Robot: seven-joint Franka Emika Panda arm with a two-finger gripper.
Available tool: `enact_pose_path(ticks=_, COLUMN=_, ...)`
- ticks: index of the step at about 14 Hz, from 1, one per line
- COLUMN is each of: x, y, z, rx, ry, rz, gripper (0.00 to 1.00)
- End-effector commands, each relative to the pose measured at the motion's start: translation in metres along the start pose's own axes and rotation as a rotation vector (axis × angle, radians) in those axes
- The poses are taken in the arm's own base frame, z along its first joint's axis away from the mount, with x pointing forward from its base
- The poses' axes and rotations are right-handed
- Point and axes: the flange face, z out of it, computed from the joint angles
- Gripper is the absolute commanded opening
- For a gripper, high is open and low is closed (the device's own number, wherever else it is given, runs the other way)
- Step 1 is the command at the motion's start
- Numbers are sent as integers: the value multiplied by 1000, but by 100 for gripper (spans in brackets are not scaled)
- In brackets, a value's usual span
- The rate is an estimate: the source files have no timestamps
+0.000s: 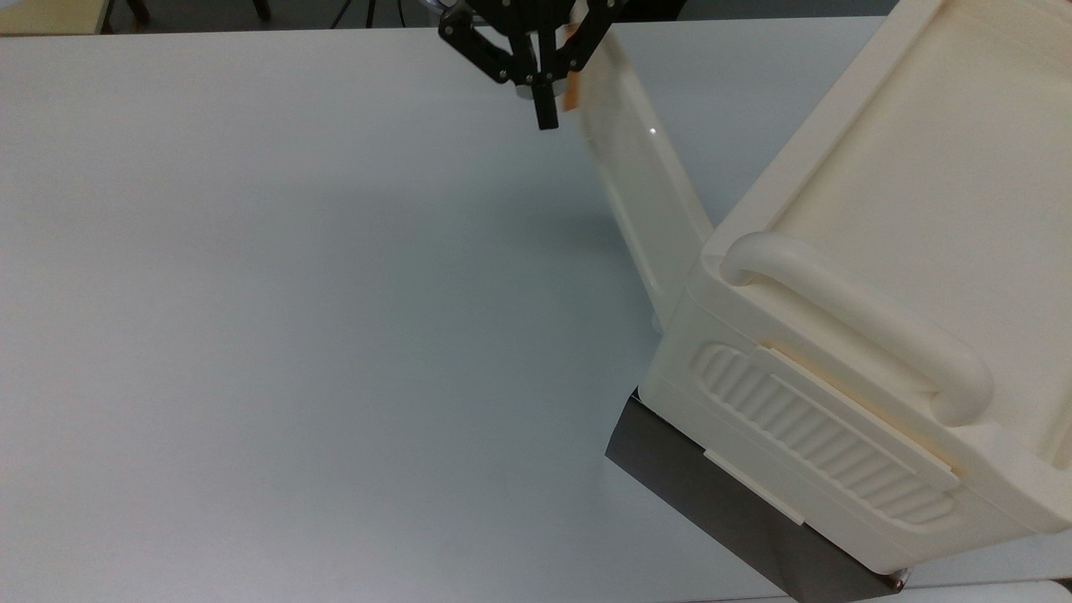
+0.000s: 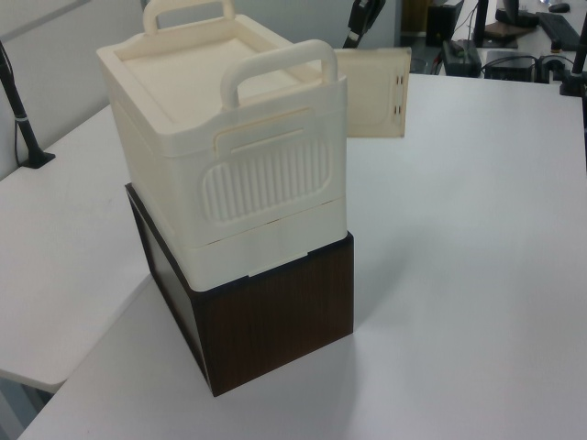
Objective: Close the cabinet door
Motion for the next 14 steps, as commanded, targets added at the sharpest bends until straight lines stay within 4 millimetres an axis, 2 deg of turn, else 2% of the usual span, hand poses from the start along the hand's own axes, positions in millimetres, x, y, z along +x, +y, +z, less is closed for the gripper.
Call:
enact_pose_path(ticks=1, x=-6, y=-2, z=-5, rx=23, ry=-21, rz=-19, gripper=0)
enact_pose_path(ticks=6, x=-15, y=-54, z=3, rx=57, ry=-38, rz=-99, gripper=0)
enact_pose_path(ticks=11, x=-32, y=-125, z=25, rx=104, ry=-68, rz=-245, gripper=0)
enact_pose_path(ticks=14, x=-35, y=-156, z=30, rx=144, ry=-26, rz=-300, gripper=0)
